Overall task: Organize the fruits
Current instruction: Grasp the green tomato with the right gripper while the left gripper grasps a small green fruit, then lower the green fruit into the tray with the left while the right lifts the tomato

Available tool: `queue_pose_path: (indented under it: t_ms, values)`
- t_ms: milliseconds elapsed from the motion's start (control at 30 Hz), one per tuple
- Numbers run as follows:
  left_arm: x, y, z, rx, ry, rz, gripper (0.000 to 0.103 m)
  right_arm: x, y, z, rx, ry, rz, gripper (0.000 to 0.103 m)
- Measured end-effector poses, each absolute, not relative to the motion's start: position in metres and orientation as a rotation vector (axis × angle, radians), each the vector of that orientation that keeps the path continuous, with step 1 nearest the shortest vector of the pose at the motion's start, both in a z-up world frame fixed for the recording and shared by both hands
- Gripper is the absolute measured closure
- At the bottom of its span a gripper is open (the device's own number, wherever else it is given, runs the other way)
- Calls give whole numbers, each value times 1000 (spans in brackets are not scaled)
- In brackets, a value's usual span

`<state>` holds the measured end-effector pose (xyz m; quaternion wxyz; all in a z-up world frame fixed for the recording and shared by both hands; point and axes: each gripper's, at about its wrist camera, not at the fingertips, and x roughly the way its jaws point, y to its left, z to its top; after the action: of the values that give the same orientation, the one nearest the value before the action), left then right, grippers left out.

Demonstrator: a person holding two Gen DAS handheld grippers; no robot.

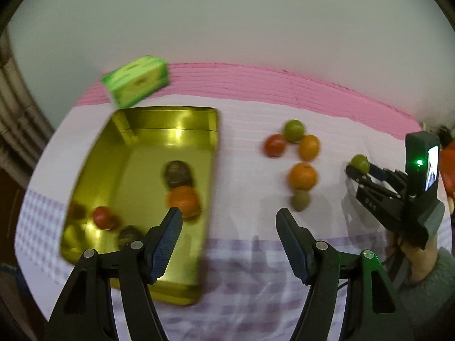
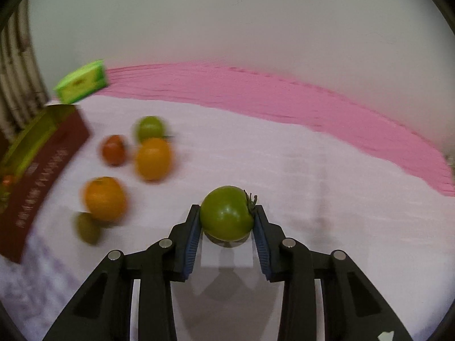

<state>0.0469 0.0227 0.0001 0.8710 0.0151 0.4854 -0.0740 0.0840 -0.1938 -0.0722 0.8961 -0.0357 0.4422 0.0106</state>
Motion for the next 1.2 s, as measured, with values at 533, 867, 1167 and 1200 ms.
queue_pose_path:
  t_ms: [533,867,1167,1200]
  values:
    - [80,-49,-55,38,1124,-241,41,82,-235,-76,-55,916,-79,69]
    - [99,-63,-72,32,1160,-233,64,79,-242,-75,-34,917,-69,68]
    - [89,-55,-65,38,1150,-228,77,78,-244,-75,-31,918,-66,68]
    - [88,-53,-64,34,1149,-226,77,78,-244,-75,-31,918,-66,68]
